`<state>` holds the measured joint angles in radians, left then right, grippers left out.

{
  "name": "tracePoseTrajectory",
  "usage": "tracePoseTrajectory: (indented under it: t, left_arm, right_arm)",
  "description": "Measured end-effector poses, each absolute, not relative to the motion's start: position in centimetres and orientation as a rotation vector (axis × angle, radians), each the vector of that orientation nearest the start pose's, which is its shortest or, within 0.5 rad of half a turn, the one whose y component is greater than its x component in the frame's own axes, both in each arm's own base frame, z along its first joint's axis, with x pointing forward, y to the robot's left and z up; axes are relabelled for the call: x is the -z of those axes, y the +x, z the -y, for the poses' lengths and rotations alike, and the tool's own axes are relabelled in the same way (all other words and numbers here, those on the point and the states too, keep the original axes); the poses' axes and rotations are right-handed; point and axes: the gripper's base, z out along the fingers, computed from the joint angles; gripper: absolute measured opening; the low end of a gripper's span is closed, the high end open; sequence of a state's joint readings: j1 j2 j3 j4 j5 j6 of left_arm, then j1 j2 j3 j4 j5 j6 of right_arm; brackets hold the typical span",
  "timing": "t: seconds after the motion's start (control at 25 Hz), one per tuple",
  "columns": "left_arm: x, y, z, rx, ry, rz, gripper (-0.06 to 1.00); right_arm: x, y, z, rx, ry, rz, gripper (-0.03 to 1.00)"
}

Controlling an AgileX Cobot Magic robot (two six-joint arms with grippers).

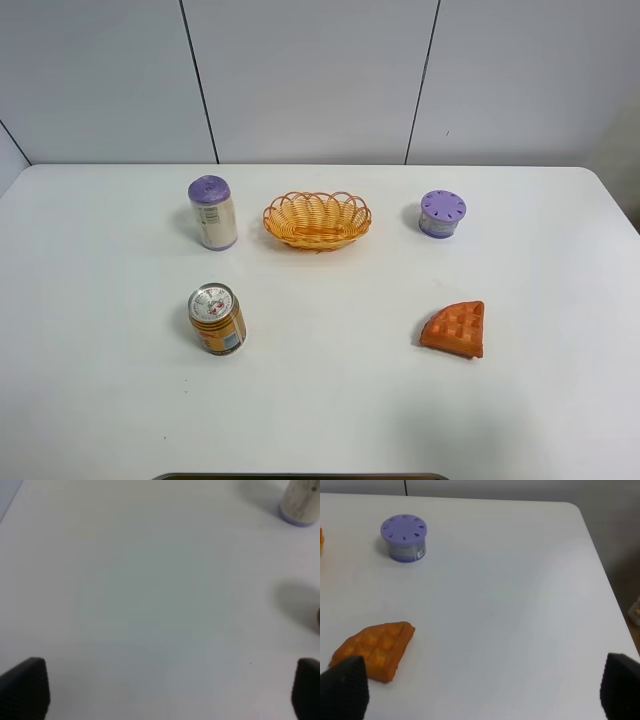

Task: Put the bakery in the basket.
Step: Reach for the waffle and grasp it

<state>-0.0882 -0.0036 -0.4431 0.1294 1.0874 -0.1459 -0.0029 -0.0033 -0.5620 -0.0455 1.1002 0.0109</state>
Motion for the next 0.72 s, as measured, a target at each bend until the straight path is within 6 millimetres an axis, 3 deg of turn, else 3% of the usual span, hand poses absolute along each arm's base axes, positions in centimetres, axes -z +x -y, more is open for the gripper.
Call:
tracePoseTrajectory:
  t: [0.72]
  left_arm:
    - [-25.98, 0.01, -1.04, -0.018, -0.065, -2.116, 0.99]
  right_arm:
    - [-29.1, -1.47, 0.37, 0.049, 0.019, -2.018, 0.91]
